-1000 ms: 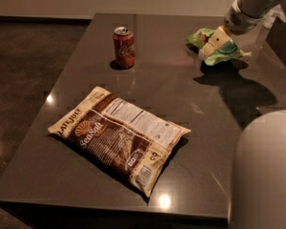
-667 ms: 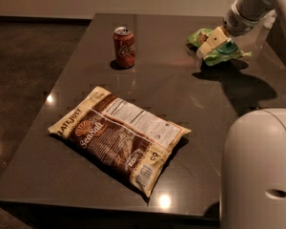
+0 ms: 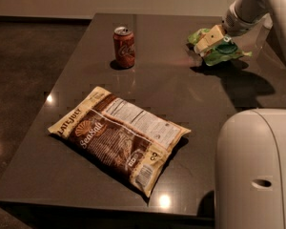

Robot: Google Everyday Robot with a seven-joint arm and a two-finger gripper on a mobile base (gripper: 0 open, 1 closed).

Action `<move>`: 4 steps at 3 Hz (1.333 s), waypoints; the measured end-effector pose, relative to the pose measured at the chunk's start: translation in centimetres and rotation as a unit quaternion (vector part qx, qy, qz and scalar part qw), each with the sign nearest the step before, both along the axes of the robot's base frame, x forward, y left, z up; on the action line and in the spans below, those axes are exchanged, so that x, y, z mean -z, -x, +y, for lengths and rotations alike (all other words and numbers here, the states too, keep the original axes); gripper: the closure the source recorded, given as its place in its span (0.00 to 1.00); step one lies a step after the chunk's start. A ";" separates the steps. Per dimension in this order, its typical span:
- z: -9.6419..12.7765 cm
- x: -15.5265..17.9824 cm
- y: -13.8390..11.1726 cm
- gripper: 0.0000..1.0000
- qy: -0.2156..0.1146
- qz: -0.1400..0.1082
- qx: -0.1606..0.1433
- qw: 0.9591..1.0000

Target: Move green rice chip bag near coke can

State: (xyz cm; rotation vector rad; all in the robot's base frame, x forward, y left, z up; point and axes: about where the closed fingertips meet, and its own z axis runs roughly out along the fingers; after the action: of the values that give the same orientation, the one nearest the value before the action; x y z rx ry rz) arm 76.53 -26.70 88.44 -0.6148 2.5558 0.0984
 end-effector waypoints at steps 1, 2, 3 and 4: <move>0.1 -0.2 -0.7 0.00 -0.013 -0.012 0.019 1.000; 0.1 -0.1 -1.1 0.00 -0.016 -0.020 0.031 0.999; 0.0 0.2 -1.2 0.13 -0.013 -0.019 0.036 0.999; 0.0 0.7 -1.0 0.36 -0.007 -0.014 0.036 0.999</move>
Offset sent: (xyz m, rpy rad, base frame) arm 0.0049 -0.0004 0.0031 0.0333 -0.0717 -0.0994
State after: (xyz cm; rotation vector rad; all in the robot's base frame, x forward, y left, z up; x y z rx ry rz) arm 77.49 -26.71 87.73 -0.5161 2.5454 0.0824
